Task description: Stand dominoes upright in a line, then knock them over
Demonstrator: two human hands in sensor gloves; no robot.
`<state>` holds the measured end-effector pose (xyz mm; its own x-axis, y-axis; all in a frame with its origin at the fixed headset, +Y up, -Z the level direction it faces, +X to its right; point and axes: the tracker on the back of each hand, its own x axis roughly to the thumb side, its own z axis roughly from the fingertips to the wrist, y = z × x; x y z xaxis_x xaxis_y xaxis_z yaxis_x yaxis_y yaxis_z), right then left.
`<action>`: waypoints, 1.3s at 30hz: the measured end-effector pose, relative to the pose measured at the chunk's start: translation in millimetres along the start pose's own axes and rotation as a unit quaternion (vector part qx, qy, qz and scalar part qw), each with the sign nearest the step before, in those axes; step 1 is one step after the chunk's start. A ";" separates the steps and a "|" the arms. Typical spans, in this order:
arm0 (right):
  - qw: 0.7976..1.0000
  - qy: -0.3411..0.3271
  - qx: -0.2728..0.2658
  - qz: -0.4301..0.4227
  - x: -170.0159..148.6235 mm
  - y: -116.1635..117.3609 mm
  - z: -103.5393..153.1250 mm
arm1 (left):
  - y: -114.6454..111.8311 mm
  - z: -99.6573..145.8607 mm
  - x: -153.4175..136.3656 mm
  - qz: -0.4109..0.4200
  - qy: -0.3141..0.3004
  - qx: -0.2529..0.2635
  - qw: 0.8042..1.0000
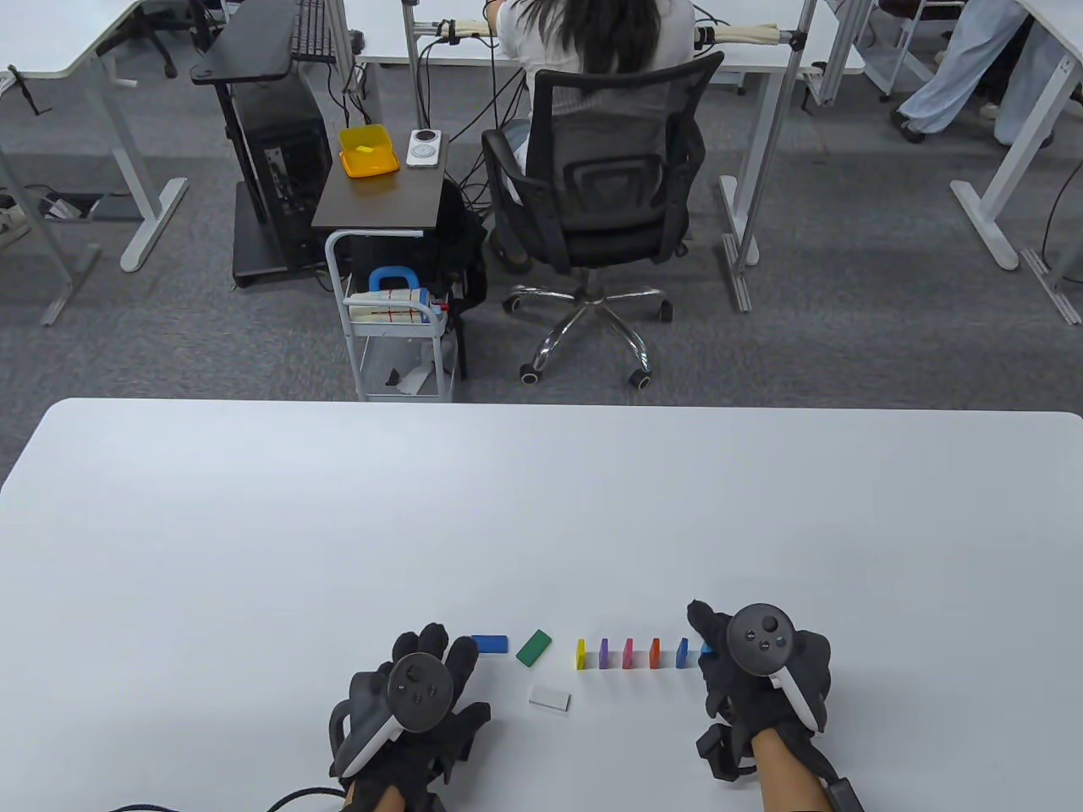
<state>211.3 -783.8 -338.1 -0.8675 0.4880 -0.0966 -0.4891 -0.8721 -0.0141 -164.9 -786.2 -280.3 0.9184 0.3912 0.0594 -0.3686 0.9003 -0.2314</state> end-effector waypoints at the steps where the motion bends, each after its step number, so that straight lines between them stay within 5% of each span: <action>1: 1.000 0.000 0.000 0.001 0.0 0.1 0.3 | 0.0 0.1 0.0 0.000 0.000 0.000 1.000; 14: 0.999 0.010 0.021 0.035 -2.2 -6.6 0.6 | 0.5 0.3 0.1 0.000 0.000 0.000 1.000; 26: 0.996 -0.061 -0.058 0.003 24.4 -53.0 31.2 | -0.8 -2.0 2.9 0.013 -0.007 0.023 1.000; 29: 0.993 -0.050 -0.060 0.085 22.8 -53.6 38.8 | -1.5 -6.2 11.2 0.025 -0.005 0.009 1.000; 33: 0.994 -0.064 -0.087 0.032 4.2 -41.5 49.3 | -0.4 -15.1 28.0 -0.001 0.010 0.011 1.000; 35: 0.997 -0.047 -0.039 0.056 2.2 -44.8 49.6 | 2.1 -21.5 37.9 -0.013 0.011 0.018 1.000; 37: 0.994 -0.051 -0.088 0.050 0.5 -47.7 53.5 | 4.8 -28.4 49.7 -0.038 0.008 0.026 0.999; 39: 0.995 -0.047 -0.076 0.049 -2.5 -48.1 53.4 | 6.8 -36.4 64.1 -0.072 0.008 0.038 0.997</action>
<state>232.1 -741.2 -284.0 -0.9185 0.3952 -0.0119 -0.3885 -0.9076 -0.1593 -103.3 -762.0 -313.4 0.9647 0.2538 0.0710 -0.2414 0.9591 -0.1476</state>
